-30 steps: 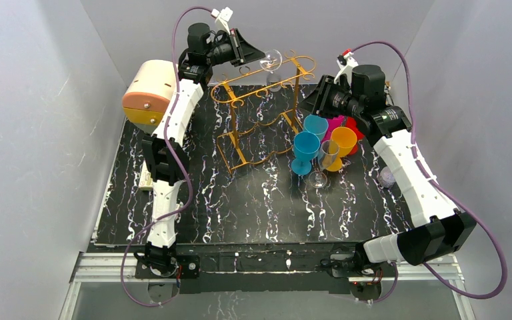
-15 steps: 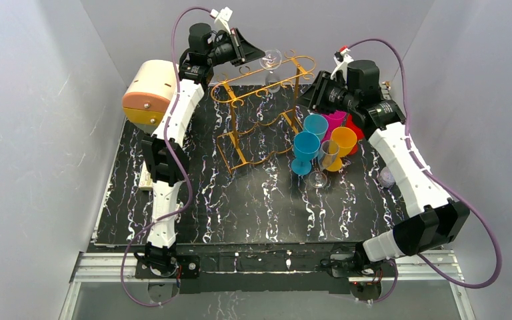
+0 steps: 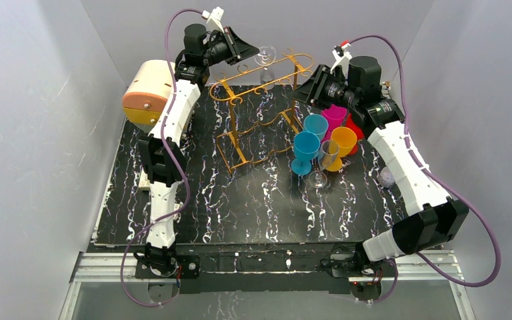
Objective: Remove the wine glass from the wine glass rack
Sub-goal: Pick up the wine glass from the wine rack.
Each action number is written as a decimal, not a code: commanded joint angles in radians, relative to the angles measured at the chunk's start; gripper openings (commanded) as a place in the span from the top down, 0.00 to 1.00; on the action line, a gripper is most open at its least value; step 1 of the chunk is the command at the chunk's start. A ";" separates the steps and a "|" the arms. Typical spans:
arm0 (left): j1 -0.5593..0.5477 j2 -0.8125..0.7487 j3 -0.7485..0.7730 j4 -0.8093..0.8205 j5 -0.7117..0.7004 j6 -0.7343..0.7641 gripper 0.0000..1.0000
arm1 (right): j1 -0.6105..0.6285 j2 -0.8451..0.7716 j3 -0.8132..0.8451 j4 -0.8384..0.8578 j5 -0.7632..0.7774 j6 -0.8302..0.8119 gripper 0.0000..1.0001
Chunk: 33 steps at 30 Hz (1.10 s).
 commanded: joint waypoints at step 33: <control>0.091 -0.127 -0.017 0.088 -0.232 -0.129 1.00 | 0.000 -0.096 -0.034 0.042 -0.023 0.026 0.57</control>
